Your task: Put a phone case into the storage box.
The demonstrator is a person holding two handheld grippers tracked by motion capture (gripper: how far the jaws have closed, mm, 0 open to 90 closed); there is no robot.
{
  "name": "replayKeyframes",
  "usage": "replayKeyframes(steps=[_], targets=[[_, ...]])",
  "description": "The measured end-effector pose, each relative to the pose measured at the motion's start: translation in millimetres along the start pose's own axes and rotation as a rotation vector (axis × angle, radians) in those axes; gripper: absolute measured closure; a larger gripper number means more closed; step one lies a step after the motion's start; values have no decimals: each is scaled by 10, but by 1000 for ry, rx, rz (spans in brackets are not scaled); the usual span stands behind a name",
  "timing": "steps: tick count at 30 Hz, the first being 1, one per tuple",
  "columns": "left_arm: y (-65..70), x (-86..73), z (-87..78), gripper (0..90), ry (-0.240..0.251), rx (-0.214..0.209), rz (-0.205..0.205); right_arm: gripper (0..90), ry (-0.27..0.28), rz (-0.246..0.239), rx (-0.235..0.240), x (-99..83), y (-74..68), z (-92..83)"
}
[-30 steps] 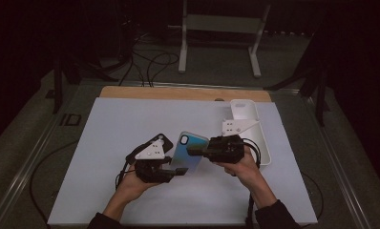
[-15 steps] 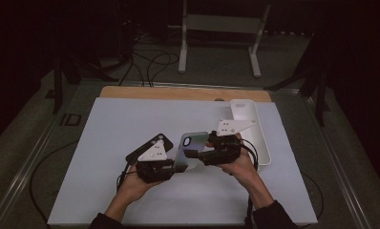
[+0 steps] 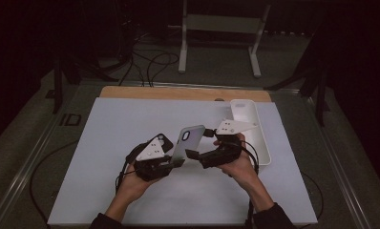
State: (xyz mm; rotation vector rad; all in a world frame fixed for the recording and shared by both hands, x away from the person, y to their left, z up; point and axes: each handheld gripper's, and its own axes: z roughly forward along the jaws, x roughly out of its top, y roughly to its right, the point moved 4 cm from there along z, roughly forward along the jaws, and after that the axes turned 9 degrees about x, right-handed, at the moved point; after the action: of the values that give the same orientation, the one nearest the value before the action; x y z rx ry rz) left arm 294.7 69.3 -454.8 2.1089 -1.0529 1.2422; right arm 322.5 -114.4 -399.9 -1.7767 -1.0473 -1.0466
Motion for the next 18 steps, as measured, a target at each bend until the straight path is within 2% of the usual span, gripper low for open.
replayKeyframes(steps=[10,16,18], targets=[[-37,-4,4,809,-3,88,-14,74,38,62,-45,19,10,3],[-9,-17,46,809,-22,95,-1,76,83,85,-52,74,-22,40],[0,-21,57,809,-29,101,5,85,79,92,-69,86,-26,54]])
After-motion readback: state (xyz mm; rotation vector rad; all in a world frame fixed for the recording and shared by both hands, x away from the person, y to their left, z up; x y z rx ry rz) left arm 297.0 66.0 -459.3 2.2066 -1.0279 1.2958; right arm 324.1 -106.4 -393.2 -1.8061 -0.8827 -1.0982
